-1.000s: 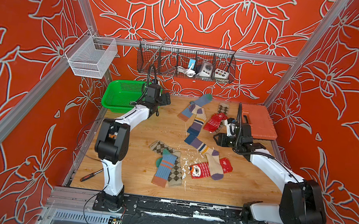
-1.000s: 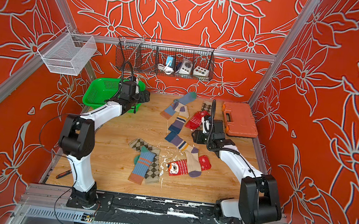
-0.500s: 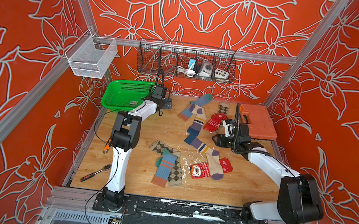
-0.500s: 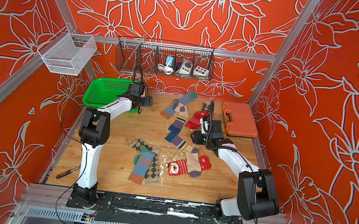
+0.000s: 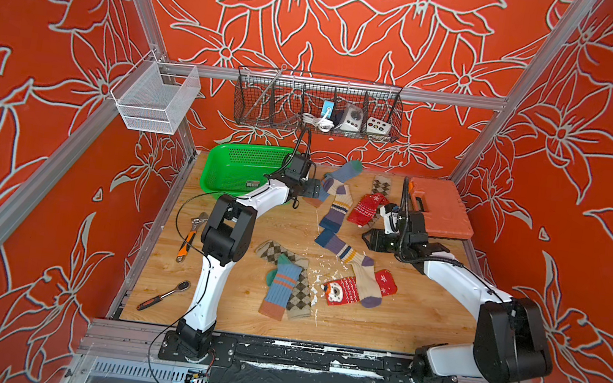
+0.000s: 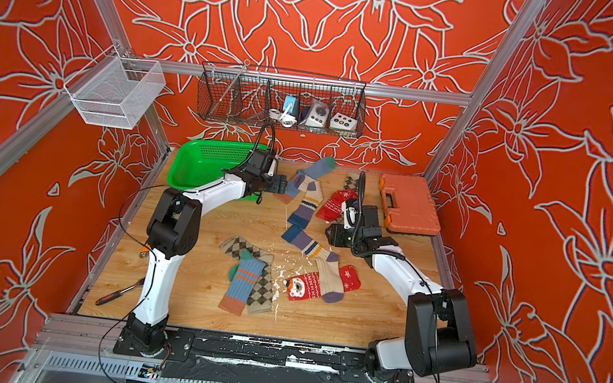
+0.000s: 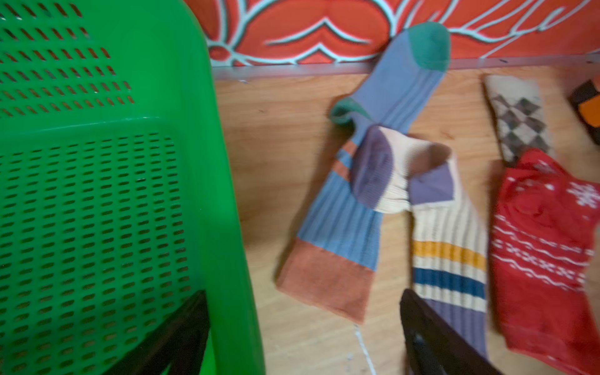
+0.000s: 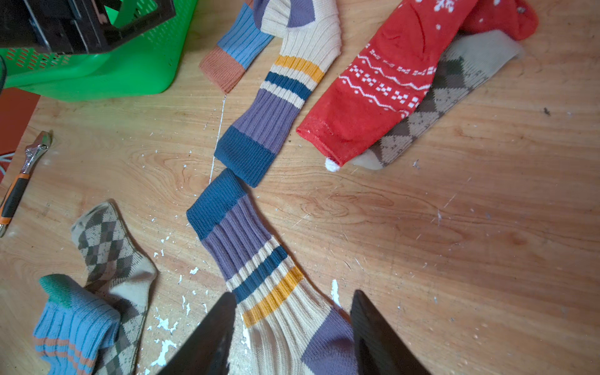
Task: Place the socks together as a pair
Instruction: Move the bin to the center of the board.
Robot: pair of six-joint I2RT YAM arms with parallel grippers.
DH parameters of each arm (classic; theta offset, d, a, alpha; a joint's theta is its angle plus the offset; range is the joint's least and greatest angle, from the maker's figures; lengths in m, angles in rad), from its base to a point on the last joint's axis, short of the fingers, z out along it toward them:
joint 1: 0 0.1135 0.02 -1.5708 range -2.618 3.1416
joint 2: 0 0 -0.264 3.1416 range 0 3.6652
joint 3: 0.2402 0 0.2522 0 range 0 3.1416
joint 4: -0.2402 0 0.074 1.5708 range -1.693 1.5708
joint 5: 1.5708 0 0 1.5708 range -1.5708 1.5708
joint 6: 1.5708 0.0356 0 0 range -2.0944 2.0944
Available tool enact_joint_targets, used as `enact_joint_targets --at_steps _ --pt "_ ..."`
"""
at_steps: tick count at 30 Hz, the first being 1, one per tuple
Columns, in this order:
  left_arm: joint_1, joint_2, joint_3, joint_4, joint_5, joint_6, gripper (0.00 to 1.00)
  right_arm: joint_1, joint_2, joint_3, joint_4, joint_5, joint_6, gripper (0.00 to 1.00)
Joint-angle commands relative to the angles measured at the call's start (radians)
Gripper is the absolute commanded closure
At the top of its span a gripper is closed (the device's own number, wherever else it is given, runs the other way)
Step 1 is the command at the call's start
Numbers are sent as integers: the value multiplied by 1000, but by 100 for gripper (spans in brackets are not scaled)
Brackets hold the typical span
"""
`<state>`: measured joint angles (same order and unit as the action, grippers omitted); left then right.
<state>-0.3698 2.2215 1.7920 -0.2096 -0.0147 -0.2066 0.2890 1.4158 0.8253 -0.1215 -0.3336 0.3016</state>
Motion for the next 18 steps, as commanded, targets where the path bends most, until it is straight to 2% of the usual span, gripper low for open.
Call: enact_joint_targets --at_steps 1,9,18 --pt "-33 -25 -2 25 59 -39 11 4 -7 34 -18 21 -18 42" --pt "-114 -46 -39 101 96 -88 10 4 -13 35 -37 55 -26 42" --pt "-156 9 89 124 164 -100 4 4 -16 47 -82 107 -42 42"
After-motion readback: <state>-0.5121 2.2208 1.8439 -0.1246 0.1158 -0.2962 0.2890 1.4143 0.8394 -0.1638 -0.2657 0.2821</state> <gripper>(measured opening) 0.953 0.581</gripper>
